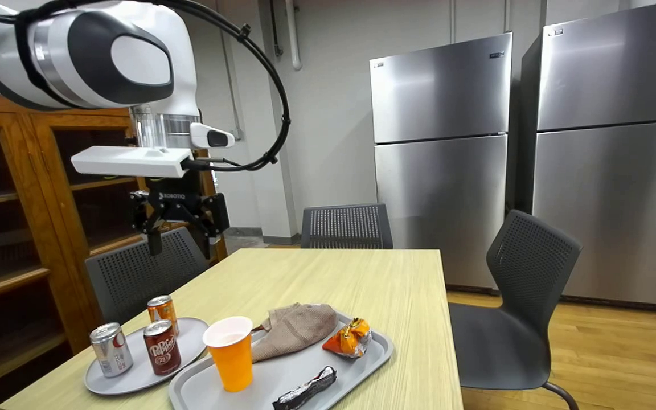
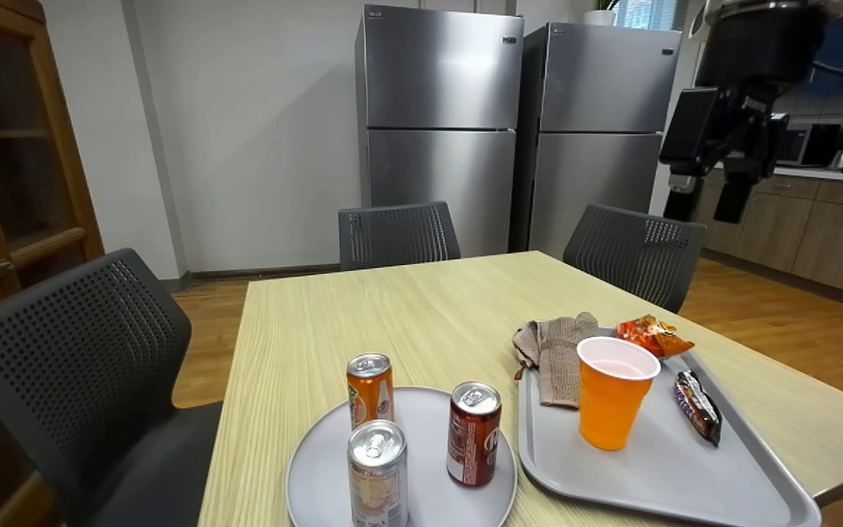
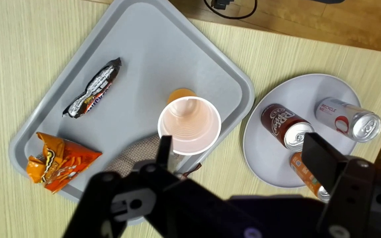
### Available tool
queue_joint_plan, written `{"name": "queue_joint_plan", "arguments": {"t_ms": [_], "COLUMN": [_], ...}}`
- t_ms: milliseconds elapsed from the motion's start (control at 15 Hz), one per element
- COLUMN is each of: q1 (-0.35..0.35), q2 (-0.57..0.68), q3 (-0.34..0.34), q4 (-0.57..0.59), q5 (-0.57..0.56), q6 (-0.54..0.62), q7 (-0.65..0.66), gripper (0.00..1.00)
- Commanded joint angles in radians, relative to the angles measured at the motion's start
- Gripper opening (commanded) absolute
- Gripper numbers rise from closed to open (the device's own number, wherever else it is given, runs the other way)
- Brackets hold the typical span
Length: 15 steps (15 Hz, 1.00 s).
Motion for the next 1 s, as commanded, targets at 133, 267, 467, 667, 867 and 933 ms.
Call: {"name": "queue_joint_plan", "arguments": {"t_ms": [133,267,467,667,867,933], "q1": [0.006,0.005,-0.001,0.0,-0.003,-0.004], "q2": [0.065,0.088,0.121,0.154,0.192,0.209], "q3": [0.034,0.037,0.044,0.046,0.048,0.047], "q4": [-0.021,-0.024,-0.032,-0.037,-0.039,-0.037], "q5": [0.01,0.009,-0.001,0.001,-0.001,-0.001], "q6": [0.11,0.133,0.177,0.227,0.279,0.296], "q7": [0.061,0.067,0.08,0.093,0.103,0.103], "gripper": [1.0,1.0,1.0,1.0,1.0,1.0]}}
